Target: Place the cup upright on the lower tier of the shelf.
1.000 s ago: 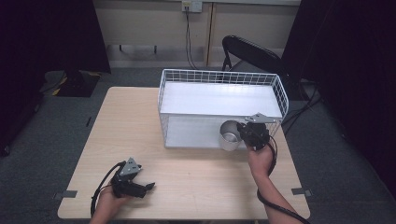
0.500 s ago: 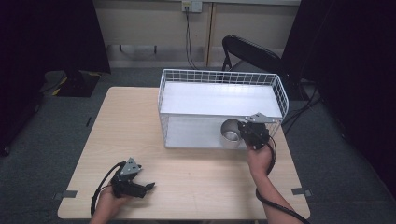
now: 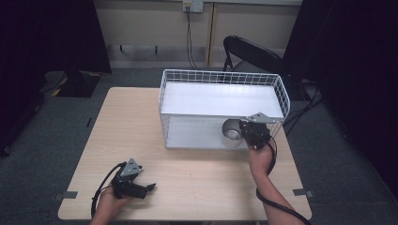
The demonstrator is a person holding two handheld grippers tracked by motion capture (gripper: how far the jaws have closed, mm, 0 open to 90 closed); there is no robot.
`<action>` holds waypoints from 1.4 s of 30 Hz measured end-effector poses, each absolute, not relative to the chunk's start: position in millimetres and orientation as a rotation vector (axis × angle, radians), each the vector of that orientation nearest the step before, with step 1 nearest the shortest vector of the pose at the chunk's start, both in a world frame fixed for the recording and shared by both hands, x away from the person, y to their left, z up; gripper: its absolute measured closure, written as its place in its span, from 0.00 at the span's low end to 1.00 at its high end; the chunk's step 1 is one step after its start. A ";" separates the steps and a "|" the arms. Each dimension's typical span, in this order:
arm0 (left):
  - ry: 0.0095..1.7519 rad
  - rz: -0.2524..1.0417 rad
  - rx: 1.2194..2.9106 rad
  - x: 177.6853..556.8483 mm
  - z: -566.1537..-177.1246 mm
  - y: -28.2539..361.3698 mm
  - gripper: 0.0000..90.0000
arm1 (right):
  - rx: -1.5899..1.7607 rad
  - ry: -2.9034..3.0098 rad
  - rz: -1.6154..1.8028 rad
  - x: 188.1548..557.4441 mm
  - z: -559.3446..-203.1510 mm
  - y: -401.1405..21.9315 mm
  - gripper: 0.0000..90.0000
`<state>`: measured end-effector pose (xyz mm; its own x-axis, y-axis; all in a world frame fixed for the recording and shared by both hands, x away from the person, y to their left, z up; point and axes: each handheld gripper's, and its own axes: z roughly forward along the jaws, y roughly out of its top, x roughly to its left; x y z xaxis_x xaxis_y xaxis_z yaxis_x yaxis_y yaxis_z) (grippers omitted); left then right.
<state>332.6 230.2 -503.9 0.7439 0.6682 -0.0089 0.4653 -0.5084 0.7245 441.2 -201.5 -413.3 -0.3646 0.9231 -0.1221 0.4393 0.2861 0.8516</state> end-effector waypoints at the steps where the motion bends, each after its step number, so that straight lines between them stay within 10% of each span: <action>1: 0.848 0.352 2.201 332.6 -503.9 230.2 0.12 | 1.215 1.930 0.988 441.2 -413.6 -201.1 0.91; 42: 0.848 0.351 2.201 332.6 -504.0 230.1 0.11 | 1.237 1.894 0.984 443.9 -420.8 -198.4 0.90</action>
